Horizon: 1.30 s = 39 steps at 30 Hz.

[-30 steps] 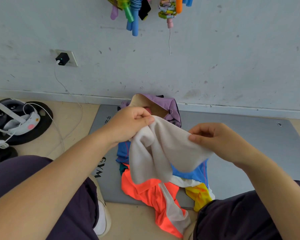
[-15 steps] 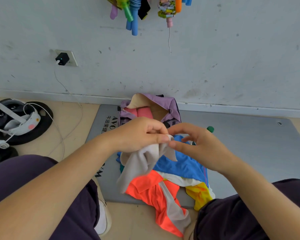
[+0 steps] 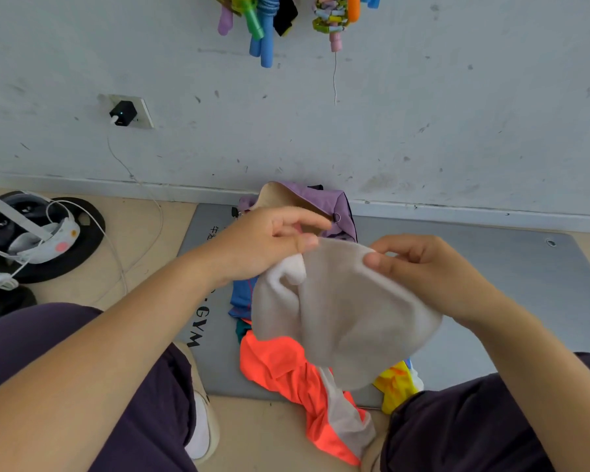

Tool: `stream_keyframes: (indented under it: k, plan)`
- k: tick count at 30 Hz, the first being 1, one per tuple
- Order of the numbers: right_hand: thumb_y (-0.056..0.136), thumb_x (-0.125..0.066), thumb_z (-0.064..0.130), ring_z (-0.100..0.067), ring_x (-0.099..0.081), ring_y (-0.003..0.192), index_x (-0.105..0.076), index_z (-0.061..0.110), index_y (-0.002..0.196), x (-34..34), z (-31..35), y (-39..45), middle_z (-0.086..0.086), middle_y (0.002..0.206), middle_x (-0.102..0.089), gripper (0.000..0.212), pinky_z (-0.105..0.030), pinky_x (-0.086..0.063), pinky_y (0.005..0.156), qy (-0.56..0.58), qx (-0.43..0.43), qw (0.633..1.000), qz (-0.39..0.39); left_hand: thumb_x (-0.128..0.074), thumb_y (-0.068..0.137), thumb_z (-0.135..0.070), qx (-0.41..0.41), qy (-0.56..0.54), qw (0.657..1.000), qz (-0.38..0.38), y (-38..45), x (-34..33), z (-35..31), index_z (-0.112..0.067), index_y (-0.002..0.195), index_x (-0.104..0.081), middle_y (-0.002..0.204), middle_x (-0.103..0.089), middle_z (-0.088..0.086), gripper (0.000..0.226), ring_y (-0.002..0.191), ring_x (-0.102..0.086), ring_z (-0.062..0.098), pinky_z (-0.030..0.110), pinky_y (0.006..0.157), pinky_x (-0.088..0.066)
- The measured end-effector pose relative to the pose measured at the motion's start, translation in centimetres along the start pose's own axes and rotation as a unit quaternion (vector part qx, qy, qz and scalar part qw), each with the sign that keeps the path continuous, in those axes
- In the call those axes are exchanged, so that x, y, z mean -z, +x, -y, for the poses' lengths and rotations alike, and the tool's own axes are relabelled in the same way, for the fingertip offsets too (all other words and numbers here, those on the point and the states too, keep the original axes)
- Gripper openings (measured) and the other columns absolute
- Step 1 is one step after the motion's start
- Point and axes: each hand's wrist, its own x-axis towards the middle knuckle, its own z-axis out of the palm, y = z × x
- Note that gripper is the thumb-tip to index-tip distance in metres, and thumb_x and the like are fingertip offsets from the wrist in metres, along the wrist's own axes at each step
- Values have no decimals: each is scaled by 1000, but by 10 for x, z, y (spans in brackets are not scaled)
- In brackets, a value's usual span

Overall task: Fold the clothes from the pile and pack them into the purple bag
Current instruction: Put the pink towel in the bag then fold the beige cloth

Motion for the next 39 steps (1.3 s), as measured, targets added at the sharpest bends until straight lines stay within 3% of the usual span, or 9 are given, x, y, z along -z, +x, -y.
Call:
stream_keyframes:
  k: [2, 4, 9, 13, 18, 26, 31, 35, 39]
  plan:
    - [85, -66, 34, -14, -61, 67, -75, 18, 85, -7, 3, -3, -21, 80, -70, 19, -24, -49, 61, 43, 9, 998, 43, -60, 97, -20, 0, -8, 997, 81, -2, -10, -4, -37, 127, -59, 106, -72, 18, 34, 101, -68, 27, 37, 91, -50]
    - [84, -65, 33, -19, -60, 71, -73, 11, 88, -12, 4, -5, -27, 84, -67, 23, -29, -48, 66, 67, 23, 995, 69, -59, 97, -21, 0, -14, 993, 119, -3, -22, -6, -34, 119, -61, 89, -71, 17, 26, 79, -63, 19, 29, 73, -49]
    - [83, -65, 28, -12, -64, 73, -73, 12, 94, -2, 3, -3, -5, 85, -73, 21, -18, -50, 62, 122, 23, 991, 49, -63, 95, -24, 3, 1, 1000, 2, 2, -13, -2, -22, 85, -69, 76, -62, 2, 11, 72, -49, 9, 28, 71, -39]
    - [83, -64, 28, -16, -56, 54, -72, 12, 94, 3, 0, 0, -7, 73, -69, 21, -22, -48, 54, 73, 5, 997, 29, -65, 93, -31, 37, -10, 996, -80, 5, -4, 7, -26, 86, -71, 89, -71, 16, 11, 74, -55, 12, 32, 75, -42]
    - [89, -65, 20, -25, -60, 50, -69, 20, 102, 3, -3, 2, -19, 68, -65, 13, -26, -53, 61, 91, 14, 996, 6, -64, 94, -18, 36, -62, 993, -96, 7, -3, 7, -25, 96, -68, 68, -65, -8, 8, 56, -53, 8, 20, 50, -45]
    - [84, -64, 6, -28, -69, 106, -62, 6, 117, -7, 5, -5, -16, 105, -73, 33, -25, -55, 83, 180, 37, 974, 136, -70, 83, 0, 54, -230, 971, -44, 3, -11, -2, -10, 91, -64, 82, -74, 8, 14, 72, -70, 17, 24, 71, -56]
    - [84, -67, 17, -26, -73, 77, -70, 4, 92, -14, 9, -7, -15, 81, -75, 16, -33, -59, 77, 101, 54, 992, 54, -71, 83, 1, 59, -236, 970, -5, 0, -16, -4, -10, 83, -66, 81, -75, 9, 12, 74, -72, 16, 21, 70, -56]
    - [77, -72, 26, -18, -65, 56, -73, 9, 80, -15, 9, -6, -9, 62, -69, 17, -24, -54, 66, 63, 68, 996, 5, -72, 83, -2, 73, -209, 975, 26, 1, -16, -4, -8, 90, -69, 85, -76, 8, 10, 77, -73, 14, 19, 70, -55]
    - [74, -73, 28, -21, -66, 73, -75, 12, 80, -19, 8, -7, -1, 74, -69, 17, -30, -54, 73, 19, 102, 994, -27, -72, 84, -4, 66, -177, 980, 56, 0, -16, -5, -6, 92, -71, 84, -76, 5, 8, 79, -72, 12, 18, 72, -54]
